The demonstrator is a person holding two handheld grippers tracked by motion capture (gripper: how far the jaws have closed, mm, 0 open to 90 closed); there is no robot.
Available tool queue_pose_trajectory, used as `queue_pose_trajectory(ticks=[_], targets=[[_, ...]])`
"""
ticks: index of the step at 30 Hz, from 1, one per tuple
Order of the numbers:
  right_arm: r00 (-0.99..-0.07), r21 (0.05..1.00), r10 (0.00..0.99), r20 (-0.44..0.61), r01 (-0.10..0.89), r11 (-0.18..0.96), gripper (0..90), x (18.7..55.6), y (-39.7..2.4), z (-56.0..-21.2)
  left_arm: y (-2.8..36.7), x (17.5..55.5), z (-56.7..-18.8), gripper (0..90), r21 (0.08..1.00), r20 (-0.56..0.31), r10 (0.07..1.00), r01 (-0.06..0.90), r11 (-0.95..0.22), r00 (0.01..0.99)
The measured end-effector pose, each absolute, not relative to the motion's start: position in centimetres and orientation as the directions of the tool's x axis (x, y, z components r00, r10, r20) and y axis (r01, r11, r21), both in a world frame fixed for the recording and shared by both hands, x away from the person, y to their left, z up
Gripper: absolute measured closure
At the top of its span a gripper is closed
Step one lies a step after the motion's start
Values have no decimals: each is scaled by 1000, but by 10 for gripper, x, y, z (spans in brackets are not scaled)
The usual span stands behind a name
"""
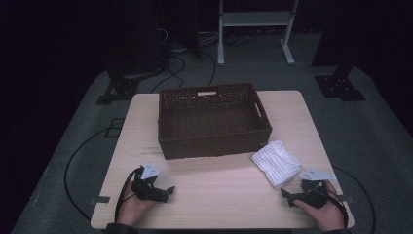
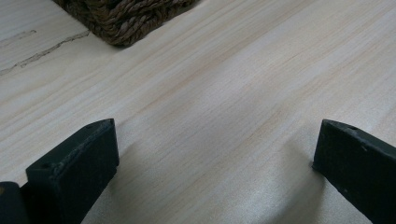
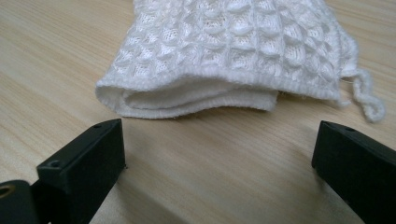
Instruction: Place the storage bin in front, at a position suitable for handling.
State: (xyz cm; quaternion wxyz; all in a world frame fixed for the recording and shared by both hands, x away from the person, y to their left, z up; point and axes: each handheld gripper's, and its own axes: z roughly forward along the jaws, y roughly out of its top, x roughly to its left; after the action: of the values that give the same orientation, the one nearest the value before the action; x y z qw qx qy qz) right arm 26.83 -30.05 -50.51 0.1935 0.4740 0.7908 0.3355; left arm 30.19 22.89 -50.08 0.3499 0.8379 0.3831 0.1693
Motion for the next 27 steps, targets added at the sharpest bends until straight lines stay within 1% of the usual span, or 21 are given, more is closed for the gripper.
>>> queue_pose_trajectory(ticks=[8, 16, 18, 20, 23, 25, 26, 27], targets=[[-486, 715, 874, 12, 615, 332, 20, 270, -300, -505, 229, 302, -500, 0, 713, 16, 759, 525, -465, 651], [-486, 715, 874, 12, 615, 332, 20, 270, -299, -505, 230, 300, -497, 0, 690, 7, 761, 547, -474, 649], [-486, 715, 874, 12, 615, 332, 20, 270, -299, -505, 233, 299, -492, 49, 703, 5, 763, 540, -463, 647], [-486, 715, 874, 12, 615, 333, 20, 270, -299, -505, 234, 299, -490, 50, 707, -1, 765, 542, -455, 644], [-486, 715, 874, 12, 615, 332, 20, 270, -299, -505, 236, 300, -486, 119, 716, -10, 765, 539, -443, 643], [-486, 715, 874, 12, 615, 332, 20, 270, -299, -505, 239, 300, -484, 136, 722, -24, 765, 540, -432, 644], [-486, 715, 874, 12, 615, 332, 20, 270, -299, -505, 240, 301, -482, 177, 724, -31, 765, 542, -426, 643], [-486, 715, 874, 12, 615, 332, 20, 270, -299, -505, 240, 302, -481, 177, 730, -33, 765, 538, -421, 643]])
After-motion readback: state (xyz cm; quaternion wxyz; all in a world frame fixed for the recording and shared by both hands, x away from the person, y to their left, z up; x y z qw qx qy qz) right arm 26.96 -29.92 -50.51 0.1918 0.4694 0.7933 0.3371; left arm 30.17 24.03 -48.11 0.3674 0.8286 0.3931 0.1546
